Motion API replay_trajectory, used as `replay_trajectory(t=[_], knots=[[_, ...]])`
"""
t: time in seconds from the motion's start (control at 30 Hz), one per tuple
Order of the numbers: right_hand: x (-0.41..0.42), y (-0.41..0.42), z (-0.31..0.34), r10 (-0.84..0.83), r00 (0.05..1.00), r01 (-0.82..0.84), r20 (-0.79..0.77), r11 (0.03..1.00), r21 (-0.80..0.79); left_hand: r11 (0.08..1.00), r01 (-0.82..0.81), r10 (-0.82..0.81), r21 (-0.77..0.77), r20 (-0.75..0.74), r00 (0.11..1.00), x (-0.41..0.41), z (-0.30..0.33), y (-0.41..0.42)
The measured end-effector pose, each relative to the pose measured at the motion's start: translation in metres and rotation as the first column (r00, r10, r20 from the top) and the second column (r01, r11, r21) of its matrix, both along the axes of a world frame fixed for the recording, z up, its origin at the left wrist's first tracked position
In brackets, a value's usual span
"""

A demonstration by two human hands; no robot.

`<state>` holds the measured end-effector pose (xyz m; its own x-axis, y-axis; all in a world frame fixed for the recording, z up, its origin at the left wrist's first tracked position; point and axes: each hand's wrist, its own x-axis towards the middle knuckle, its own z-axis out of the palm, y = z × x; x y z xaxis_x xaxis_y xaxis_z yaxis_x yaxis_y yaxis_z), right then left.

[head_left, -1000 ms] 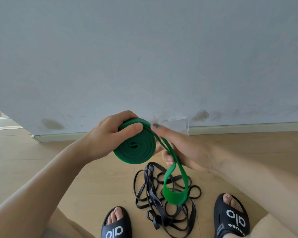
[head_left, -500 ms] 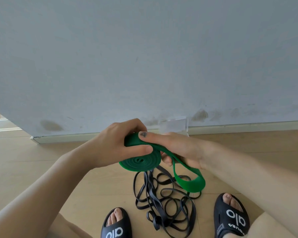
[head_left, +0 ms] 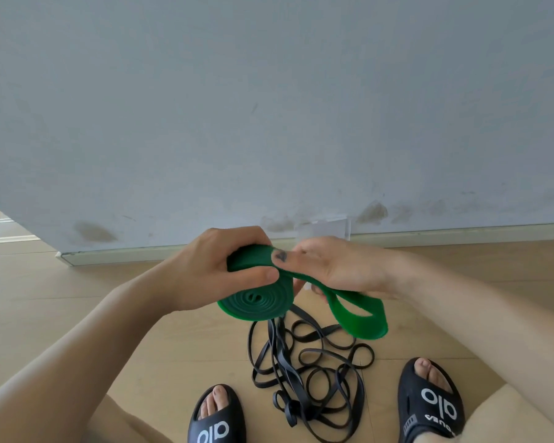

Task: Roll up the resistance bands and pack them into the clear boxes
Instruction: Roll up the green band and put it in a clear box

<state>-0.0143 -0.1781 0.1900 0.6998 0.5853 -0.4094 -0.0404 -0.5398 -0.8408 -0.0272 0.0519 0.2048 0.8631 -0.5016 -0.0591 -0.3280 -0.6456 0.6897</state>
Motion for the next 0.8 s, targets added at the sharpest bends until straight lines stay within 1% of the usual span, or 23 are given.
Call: replay_trajectory(t=[0.07,0.1,0.17,0.27,0.33,0.37,0.47,0.5,0.57,0.63,0.7,0.8], knots=[[0.004,-0.007,0.001,-0.076,0.988,0.075,0.137,0.997,0.012,0.999,-0.044,0.044,-0.027,-0.015,0.999,0.002,0.002,0.007],[0.005,-0.009,0.001,-0.119,0.976,0.109,0.18,0.992,0.068,0.997,-0.068,0.067,-0.045,-0.021,0.998,0.004,0.003,0.01],[0.006,-0.009,0.001,-0.194,0.964,0.153,0.184,0.965,0.213,0.99,-0.118,0.116,-0.083,-0.023,0.993,0.006,0.006,0.013],[0.002,-0.004,-0.008,-0.263,0.964,0.235,0.045,0.917,0.321,0.978,-0.176,0.174,-0.113,-0.025,0.984,0.009,0.008,0.011],[0.001,0.0,-0.015,-0.276,0.958,0.286,-0.077,0.899,0.333,0.974,-0.199,0.197,-0.111,-0.033,0.98,0.008,0.007,0.009],[0.001,0.001,-0.017,-0.257,0.955,0.292,-0.145,0.895,0.337,0.971,-0.209,0.206,-0.111,-0.037,0.978,0.007,0.007,0.009],[-0.004,0.0,-0.011,-0.077,0.934,0.216,-0.35,0.9,0.378,0.956,-0.243,0.237,-0.168,-0.053,0.97,0.005,0.007,0.005],[-0.006,0.0,-0.009,-0.015,0.913,0.202,-0.409,0.886,0.418,0.949,-0.249,0.243,-0.194,-0.058,0.968,0.004,0.007,0.003],[-0.009,0.001,-0.006,0.062,0.861,0.227,-0.505,0.841,0.49,0.936,-0.256,0.247,-0.244,-0.066,0.967,0.003,0.006,-0.001],[-0.008,0.004,-0.007,0.092,0.835,0.253,-0.542,0.811,0.528,0.927,-0.247,0.229,-0.283,-0.095,0.969,0.001,0.006,-0.003],[-0.008,0.006,-0.01,0.063,0.856,0.231,-0.513,0.841,0.49,0.943,-0.196,0.173,-0.269,-0.107,0.979,0.0,0.009,-0.003],[-0.01,0.011,-0.012,0.001,0.89,0.188,-0.456,0.91,0.369,0.992,-0.075,0.071,-0.101,-0.041,0.997,-0.001,0.009,-0.004]])
